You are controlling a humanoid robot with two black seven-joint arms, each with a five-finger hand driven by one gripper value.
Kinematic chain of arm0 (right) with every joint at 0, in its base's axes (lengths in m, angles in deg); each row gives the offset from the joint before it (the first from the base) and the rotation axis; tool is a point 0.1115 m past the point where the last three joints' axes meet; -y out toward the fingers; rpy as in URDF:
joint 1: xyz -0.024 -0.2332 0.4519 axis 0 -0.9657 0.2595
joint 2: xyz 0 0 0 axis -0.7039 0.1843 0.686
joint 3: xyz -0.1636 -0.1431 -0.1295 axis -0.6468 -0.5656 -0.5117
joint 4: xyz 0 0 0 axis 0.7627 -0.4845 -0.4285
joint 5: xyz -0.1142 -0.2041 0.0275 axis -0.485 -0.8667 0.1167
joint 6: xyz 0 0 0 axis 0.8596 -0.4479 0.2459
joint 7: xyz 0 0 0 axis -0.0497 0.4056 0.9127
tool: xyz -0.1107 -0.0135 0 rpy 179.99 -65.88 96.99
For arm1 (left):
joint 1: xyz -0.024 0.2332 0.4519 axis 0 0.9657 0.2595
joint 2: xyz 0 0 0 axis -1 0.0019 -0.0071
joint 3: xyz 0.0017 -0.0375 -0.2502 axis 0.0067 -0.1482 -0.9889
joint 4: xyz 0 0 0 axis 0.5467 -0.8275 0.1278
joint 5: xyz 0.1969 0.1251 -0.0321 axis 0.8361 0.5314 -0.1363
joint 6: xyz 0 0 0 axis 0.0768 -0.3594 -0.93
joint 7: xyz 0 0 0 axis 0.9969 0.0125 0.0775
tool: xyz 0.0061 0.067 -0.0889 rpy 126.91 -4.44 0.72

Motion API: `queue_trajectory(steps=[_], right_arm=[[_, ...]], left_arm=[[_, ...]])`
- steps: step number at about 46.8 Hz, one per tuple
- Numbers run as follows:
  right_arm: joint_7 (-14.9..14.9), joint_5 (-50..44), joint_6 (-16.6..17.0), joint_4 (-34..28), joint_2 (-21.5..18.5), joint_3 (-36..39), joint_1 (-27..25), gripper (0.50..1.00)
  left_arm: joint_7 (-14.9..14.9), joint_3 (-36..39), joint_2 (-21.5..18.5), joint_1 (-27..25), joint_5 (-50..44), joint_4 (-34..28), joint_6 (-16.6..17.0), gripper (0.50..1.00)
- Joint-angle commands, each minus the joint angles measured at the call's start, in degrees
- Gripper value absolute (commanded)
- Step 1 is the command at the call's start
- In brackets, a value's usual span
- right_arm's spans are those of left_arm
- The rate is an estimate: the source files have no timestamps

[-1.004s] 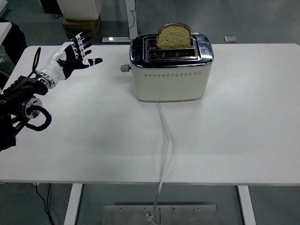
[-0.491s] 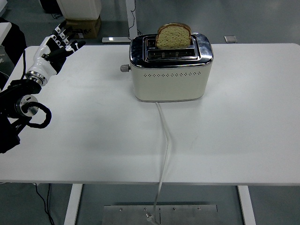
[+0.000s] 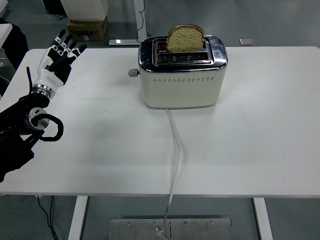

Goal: Press down toaster

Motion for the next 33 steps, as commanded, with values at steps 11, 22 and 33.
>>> queue_trajectory(steps=[11,22,33], right_arm=[[-0.09,0.0,-0.01,-0.01,0.0,0.0,-0.01,0.998],[-0.09,0.0,-0.01,0.08,0.0,-0.09,-0.01,1.0],[-0.09,0.0,-0.01,-0.01,0.0,0.0,-0.01,0.998]], left_arm=[[0.01,-1.96,2.92,0.02,-0.87,3.6,-0.02,1.0],[0.01,-3.63,3.01,0.02,-0.96,4.04,-0.1,1.0],[0.01,-3.63,4.5,0.02,-1.4,6.32,-0.19,1.0]])
